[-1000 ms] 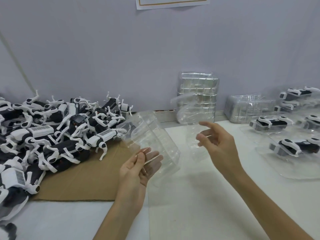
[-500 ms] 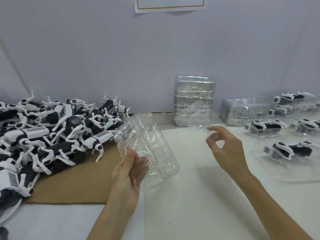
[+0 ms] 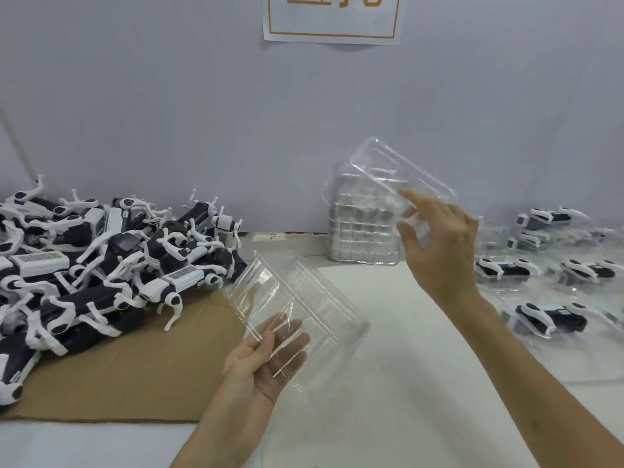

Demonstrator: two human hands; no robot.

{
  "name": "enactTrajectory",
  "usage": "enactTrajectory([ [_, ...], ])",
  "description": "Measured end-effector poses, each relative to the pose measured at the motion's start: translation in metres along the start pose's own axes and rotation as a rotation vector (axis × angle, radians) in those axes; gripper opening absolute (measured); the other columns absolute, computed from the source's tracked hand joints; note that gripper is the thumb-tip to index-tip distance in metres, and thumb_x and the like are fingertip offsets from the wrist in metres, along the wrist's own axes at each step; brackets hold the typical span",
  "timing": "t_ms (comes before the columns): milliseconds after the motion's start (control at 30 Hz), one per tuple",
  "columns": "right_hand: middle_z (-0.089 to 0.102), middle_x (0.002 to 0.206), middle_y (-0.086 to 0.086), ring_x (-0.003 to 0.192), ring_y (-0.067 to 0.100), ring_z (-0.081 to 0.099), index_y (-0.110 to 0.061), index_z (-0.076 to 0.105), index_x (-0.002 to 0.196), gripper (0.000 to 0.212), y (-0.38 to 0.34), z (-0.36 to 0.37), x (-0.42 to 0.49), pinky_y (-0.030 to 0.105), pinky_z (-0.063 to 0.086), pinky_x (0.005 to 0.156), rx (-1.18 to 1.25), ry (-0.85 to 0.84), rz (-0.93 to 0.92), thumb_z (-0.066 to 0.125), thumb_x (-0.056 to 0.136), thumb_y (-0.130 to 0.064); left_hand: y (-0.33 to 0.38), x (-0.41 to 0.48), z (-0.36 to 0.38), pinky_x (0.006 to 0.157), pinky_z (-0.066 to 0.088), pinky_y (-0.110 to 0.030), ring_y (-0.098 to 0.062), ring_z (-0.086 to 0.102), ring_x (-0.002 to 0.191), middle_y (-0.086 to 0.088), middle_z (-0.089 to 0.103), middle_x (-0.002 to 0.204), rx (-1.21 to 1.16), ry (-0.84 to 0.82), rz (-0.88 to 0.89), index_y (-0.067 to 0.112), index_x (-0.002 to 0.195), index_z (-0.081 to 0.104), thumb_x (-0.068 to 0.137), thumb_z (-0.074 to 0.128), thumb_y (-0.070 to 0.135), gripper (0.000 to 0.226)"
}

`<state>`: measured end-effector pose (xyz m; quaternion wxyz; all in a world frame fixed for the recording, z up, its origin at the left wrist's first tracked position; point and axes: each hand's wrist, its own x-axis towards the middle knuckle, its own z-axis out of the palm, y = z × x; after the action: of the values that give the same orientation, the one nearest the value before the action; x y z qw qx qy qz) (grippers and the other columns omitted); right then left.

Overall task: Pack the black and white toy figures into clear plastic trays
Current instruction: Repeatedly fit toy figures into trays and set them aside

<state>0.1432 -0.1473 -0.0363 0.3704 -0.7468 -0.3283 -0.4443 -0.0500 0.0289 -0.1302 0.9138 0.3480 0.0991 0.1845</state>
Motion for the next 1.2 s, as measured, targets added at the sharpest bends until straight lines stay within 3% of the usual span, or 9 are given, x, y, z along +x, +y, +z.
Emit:
enactTrajectory([
  [233, 0.068, 0.115, -0.002, 0.115, 0.025, 0.053, -0.025, 0.057, 0.135, 0.045, 0.028, 0.045, 0.101, 0.034, 0.022, 0.1, -0.217, -0.048, -0.085, 0.061, 0.091, -0.017, -0.004, 0.003, 0.004, 0.046, 0.056, -0.027, -0.025, 0.073, 0.058, -0.016, 0.074, 0.076, 0.06, 0.103, 0.01, -0.001, 0.091, 0.064, 0.069, 0.063, 0.008, 0.024],
  [367, 0.022, 0.162, 0.011, 0.146, 0.03, 0.023, -0.022, 0.023, 0.156, 0.059, 0.057, 0.066, 0.147, 0.05, 0.017, 0.114, -0.746, -0.46, 0.061, 0.045, 0.102, -0.029, -0.003, 0.004, 0.004, 0.041, 0.054, -0.027, -0.025, 0.07, 0.051, -0.015, 0.071, 0.067, 0.091, 0.161, -0.012, 0.003, 0.08, 0.058, 0.063, 0.068, 0.007, 0.02],
  [467, 0.004, 0.165, 0.009, 0.145, 0.037, 0.023, -0.021, 0.008, 0.158, 0.068, 0.067, 0.075, 0.147, 0.059, 0.024, 0.111, -0.639, -0.615, 0.336, 0.045, 0.101, -0.027, 0.001, 0.002, 0.004, 0.04, 0.054, -0.028, -0.024, 0.069, 0.049, -0.015, 0.07, 0.064, 0.104, 0.17, -0.013, 0.009, 0.068, 0.057, 0.045, 0.091, 0.021, 0.043],
  [533, 0.01, 0.163, 0.01, 0.14, 0.04, 0.03, -0.02, 0.015, 0.156, 0.068, 0.072, 0.079, 0.138, 0.056, 0.03, 0.108, -0.485, -0.623, 0.432, 0.05, 0.097, -0.019, 0.003, 0.002, 0.002, 0.04, 0.054, -0.029, -0.024, 0.07, 0.051, -0.015, 0.07, 0.065, 0.108, 0.178, -0.03, 0.012, 0.062, 0.058, 0.031, 0.098, 0.022, 0.052],
  [667, 0.03, 0.153, 0.016, 0.13, 0.039, 0.044, -0.006, 0.039, 0.145, 0.051, 0.082, 0.075, 0.126, 0.042, 0.04, 0.1, -0.307, -0.581, 0.407, 0.048, 0.095, -0.001, -0.001, 0.002, 0.002, 0.042, 0.054, -0.027, -0.022, 0.07, 0.052, -0.012, 0.071, 0.065, 0.135, 0.196, -0.062, 0.013, 0.07, 0.051, 0.059, 0.074, 0.012, 0.025],
  [867, 0.024, 0.158, 0.016, 0.118, 0.042, 0.054, -0.015, 0.039, 0.147, 0.056, 0.085, 0.075, 0.143, 0.048, 0.041, 0.097, -0.506, -0.448, 0.329, 0.052, 0.094, -0.002, 0.0, 0.006, 0.003, 0.04, 0.054, -0.03, -0.027, 0.069, 0.05, -0.016, 0.069, 0.064, 0.14, 0.174, -0.128, 0.004, 0.076, 0.053, 0.062, 0.071, 0.01, 0.023],
  [1000, 0.041, 0.135, 0.022, 0.109, 0.04, 0.054, -0.003, 0.044, 0.131, 0.048, 0.089, 0.086, 0.155, 0.045, 0.044, 0.086, -0.612, -0.267, 0.36, 0.062, 0.087, 0.001, 0.0, 0.008, 0.007, 0.036, 0.05, -0.031, -0.035, 0.064, 0.044, -0.023, 0.065, 0.059, 0.191, 0.148, -0.137, -0.005, 0.077, 0.051, 0.071, 0.067, 0.002, 0.019],
  [1100, 0.043, 0.133, 0.022, 0.115, 0.041, 0.051, 0.0, 0.045, 0.131, 0.048, 0.095, 0.098, 0.157, 0.042, 0.044, 0.088, -0.403, -0.399, 0.421, 0.054, 0.085, 0.009, -0.005, 0.009, 0.01, 0.033, 0.048, -0.031, -0.038, 0.06, 0.038, -0.028, 0.06, 0.055, 0.185, 0.159, -0.128, -0.007, 0.073, 0.05, 0.087, 0.057, -0.01, 0.016],
  [1200, 0.041, 0.143, 0.018, 0.126, 0.038, 0.047, -0.004, 0.042, 0.141, 0.056, 0.096, 0.098, 0.15, 0.039, 0.042, 0.096, -0.323, -0.524, 0.424, 0.052, 0.086, 0.006, -0.007, 0.007, 0.013, 0.033, 0.048, -0.033, -0.038, 0.059, 0.037, -0.028, 0.059, 0.054, 0.139, 0.14, -0.136, -0.007, 0.075, 0.051, 0.081, 0.06, -0.009, 0.011],
])
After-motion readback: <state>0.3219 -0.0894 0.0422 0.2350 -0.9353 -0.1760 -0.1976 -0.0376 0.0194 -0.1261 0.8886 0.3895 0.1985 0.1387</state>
